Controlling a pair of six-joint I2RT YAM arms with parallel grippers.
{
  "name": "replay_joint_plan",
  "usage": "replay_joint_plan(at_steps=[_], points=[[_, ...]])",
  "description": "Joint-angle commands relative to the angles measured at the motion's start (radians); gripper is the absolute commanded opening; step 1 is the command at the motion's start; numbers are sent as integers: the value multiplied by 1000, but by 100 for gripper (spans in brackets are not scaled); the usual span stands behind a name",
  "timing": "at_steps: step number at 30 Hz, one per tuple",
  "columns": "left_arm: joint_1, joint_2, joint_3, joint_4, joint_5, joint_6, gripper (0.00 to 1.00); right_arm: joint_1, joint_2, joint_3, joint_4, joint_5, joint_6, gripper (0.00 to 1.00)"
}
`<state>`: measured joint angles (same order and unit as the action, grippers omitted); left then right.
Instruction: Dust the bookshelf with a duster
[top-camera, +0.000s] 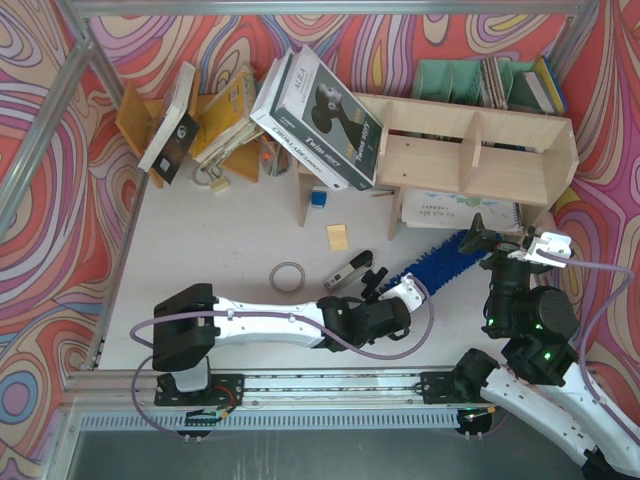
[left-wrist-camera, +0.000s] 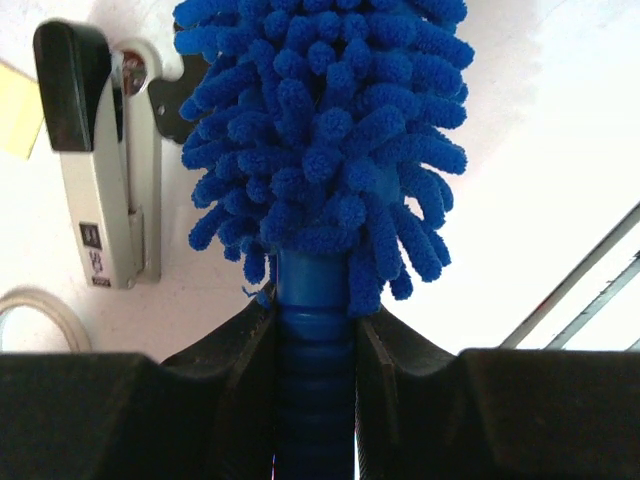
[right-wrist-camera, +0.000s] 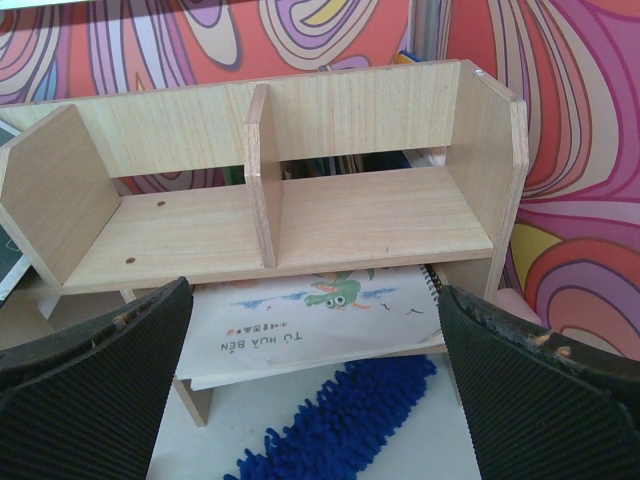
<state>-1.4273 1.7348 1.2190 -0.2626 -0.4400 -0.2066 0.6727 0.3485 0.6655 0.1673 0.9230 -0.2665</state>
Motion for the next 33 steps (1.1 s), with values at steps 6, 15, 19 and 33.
replay_joint_plan(at_steps=[6, 15, 19, 33], points=[[-3, -78, -45, -33, -182, -129, 0, -5, 1, -1, 20, 7, -13, 99], [-12, -215, -173, -76, -285, -284, 0, -5, 0, -3, 21, 5, -14, 99], [-12, -247, -198, -129, -306, -332, 0, -5, 0, -2, 21, 3, -14, 99], [-11, -175, -167, -254, -131, -369, 0, -5, 1, 0, 18, 6, -12, 99]])
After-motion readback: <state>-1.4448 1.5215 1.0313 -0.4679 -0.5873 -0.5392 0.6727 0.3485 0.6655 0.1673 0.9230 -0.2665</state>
